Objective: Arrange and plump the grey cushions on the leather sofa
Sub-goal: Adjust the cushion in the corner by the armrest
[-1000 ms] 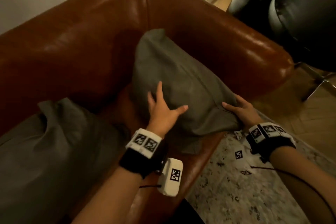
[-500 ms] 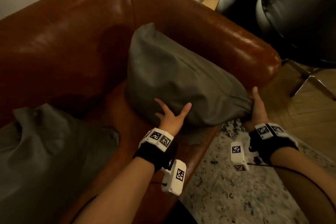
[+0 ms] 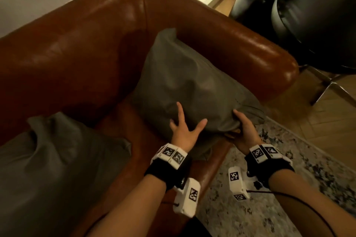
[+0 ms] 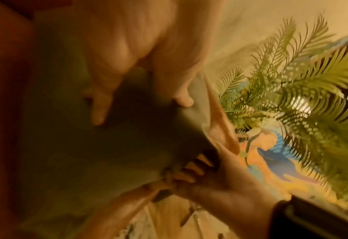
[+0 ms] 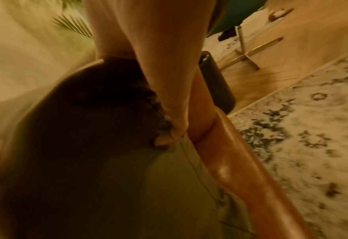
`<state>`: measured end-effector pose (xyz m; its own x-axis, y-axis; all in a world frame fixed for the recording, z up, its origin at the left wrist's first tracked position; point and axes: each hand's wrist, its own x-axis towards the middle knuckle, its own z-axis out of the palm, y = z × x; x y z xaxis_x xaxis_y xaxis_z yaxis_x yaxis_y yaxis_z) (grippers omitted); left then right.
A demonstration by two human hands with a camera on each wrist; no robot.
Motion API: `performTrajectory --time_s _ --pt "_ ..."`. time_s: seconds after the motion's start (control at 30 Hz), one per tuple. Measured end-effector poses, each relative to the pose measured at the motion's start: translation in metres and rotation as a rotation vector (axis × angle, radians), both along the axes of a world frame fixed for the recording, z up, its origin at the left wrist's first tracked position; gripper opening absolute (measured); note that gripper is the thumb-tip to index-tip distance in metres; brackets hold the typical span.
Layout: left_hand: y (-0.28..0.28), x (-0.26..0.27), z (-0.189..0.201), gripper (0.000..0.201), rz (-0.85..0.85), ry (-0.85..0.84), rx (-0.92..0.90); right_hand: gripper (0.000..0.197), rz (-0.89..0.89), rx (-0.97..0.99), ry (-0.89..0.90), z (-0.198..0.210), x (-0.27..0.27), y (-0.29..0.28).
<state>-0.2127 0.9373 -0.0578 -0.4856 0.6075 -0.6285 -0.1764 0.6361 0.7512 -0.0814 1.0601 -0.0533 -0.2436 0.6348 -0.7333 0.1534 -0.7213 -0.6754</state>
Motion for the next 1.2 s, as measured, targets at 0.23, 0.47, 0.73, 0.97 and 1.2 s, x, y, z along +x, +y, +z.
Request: performTrajectory --time_s 0.23,0.47,0.73,0.97,1.2 --pt "-0.063 -0.047 0.019 0.081 -0.02 0.107 0.12 0.055 -0.366 0.546 -0.15 0.035 0.006 -0.009" --pt "-0.253 -0.084 0.07 0.036 0.659 1.078 0.045 0.019 0.476 1.136 0.051 0.049 -0.121 -0.11" --pt "-0.423 -0.075 0.022 0.094 1.627 0.274 -0.071 0.121 1.175 0.131 0.06 0.001 -0.241 -0.247" --pt "-0.413 -0.082 -0.002 0.094 1.403 -0.148 0.32 0.099 0.978 0.05 0.163 -0.014 -0.246 -0.253" --pt "-0.377 -0.092 0.005 0.102 1.266 -0.012 0.231 0.107 0.993 0.173 0.159 0.006 -0.275 -0.225"
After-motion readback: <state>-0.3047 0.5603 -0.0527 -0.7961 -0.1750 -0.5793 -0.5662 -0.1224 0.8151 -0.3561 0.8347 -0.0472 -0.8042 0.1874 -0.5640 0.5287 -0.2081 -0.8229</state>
